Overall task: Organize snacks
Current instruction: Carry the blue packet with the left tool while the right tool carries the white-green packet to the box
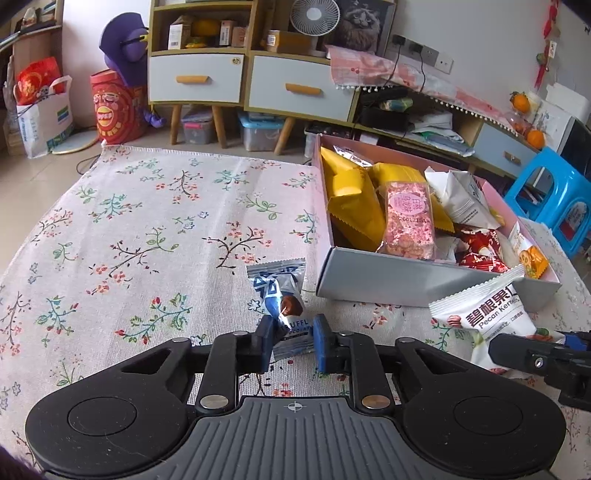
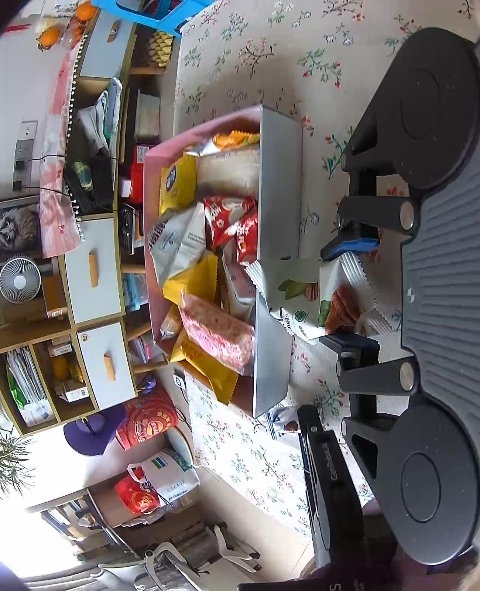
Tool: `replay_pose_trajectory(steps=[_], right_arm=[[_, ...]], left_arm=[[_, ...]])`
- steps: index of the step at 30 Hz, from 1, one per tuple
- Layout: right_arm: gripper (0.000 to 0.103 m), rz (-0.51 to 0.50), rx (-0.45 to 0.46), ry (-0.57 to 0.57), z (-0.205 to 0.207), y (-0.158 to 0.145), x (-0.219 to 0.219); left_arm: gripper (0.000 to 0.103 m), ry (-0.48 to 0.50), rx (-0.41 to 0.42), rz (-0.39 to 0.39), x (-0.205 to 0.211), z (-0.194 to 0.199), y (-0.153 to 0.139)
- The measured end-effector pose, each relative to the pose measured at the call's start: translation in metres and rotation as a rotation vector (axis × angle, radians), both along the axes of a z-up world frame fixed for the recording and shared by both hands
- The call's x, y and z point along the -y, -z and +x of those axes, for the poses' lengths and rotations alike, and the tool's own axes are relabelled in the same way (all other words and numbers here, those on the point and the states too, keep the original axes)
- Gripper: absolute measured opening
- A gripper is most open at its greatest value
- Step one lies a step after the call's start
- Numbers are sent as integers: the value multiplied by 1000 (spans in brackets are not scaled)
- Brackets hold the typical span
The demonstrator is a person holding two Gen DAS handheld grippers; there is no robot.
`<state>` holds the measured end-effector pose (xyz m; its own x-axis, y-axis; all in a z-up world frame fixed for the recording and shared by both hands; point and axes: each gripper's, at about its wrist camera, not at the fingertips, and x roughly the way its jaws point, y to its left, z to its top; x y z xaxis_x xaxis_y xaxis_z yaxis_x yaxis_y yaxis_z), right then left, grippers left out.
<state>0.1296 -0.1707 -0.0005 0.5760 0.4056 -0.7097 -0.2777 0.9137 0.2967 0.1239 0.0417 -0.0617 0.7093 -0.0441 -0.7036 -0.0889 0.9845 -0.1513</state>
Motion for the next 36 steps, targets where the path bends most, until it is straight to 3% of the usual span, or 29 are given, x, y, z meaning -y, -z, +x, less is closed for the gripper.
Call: replay_pose_trajectory(steps=[8, 21, 36], right_arm=[[30, 24, 8, 21, 1, -6, 17], [30, 58, 26, 50, -2, -17, 42], [30, 129, 60, 185, 15, -27, 81]], left_arm=[[16, 35, -14, -7, 4, -5, -6], [15, 31, -23, -89, -5, -16, -22], [15, 80, 57, -179, 24, -24, -59]])
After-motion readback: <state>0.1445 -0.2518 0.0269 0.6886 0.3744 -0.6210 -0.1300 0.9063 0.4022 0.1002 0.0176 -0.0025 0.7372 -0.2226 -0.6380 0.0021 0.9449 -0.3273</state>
